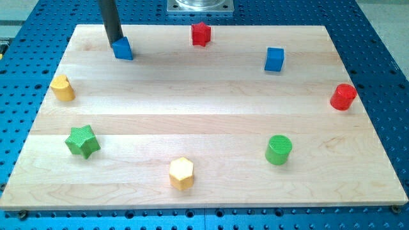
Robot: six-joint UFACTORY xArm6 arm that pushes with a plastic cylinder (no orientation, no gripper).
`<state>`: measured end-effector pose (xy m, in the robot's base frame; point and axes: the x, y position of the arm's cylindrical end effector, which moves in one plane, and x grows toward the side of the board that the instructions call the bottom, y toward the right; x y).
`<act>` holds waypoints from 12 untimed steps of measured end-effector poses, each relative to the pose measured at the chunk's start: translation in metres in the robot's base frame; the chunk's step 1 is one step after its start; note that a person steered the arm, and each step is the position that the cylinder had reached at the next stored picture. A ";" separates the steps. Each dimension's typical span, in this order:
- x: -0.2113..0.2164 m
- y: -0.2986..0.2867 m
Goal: Slide the blue triangle diagonally in between the yellow heart and the red star
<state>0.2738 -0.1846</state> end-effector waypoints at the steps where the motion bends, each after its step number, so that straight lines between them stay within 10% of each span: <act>1: 0.016 0.024; 12: 0.001 0.276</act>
